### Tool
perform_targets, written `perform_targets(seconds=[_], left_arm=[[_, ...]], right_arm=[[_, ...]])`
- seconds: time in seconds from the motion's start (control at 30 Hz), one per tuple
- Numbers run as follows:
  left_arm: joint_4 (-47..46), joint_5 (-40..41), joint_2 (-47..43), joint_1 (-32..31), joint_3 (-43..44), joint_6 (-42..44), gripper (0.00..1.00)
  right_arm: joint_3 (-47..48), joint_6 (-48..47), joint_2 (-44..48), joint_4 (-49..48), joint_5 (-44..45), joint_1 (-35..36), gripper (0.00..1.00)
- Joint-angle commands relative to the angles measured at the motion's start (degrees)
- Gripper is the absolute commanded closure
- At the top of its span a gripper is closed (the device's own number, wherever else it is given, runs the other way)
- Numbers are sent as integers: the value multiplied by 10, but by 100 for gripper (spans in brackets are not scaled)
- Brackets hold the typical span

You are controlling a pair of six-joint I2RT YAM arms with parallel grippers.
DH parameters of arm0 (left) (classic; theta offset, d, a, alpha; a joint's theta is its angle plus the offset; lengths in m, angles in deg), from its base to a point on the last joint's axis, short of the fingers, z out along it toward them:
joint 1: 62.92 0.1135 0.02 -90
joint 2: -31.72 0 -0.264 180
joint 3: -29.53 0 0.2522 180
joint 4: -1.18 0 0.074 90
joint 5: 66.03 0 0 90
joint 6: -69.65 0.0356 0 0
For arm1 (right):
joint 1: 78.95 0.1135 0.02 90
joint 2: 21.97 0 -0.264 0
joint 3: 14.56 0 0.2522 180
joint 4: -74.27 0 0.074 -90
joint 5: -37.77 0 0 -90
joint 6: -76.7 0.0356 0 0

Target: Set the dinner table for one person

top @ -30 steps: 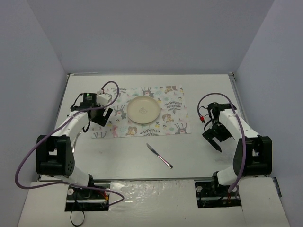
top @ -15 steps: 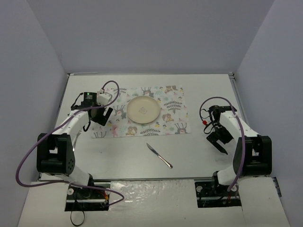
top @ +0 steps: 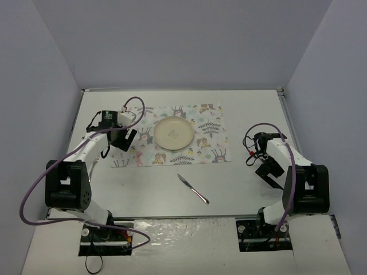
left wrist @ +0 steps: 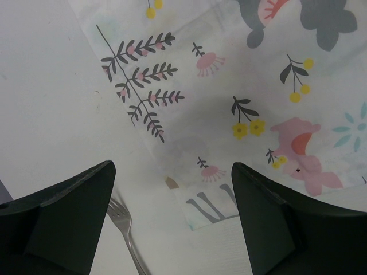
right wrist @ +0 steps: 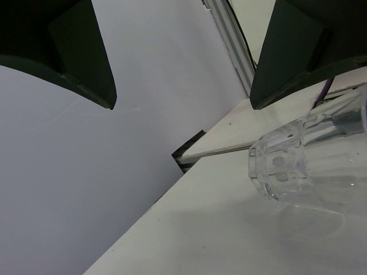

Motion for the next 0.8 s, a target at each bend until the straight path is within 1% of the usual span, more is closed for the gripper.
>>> perform_targets(seconds=[0.0,0.2,0.33,0.37,0.43,0.57,0.63,0.77], left_arm=[[15,3,-1,-3,61,7,20],[63,31,-8,-6,104,20,20],[90,49,-25,-6,121,22,20],[94,55,-31,-6,122,21,20],[105,59,-45,-7,124,18,20],[136,84,-59,-10,136,18,20],[142,95,-66,-10,138,19,20],[145,108,-75,-11,131,15,19]], right_arm=[[16,-6,22,8,40,3,0],[19,-8,34,-1,55,36,0],[35,-20,66,-16,51,54,0],[58,-20,80,-16,33,61,0],[108,-31,94,0,-37,68,0],[145,-64,90,56,-152,85,0],[147,-67,71,63,-170,96,0],[134,-59,12,62,-154,125,0]])
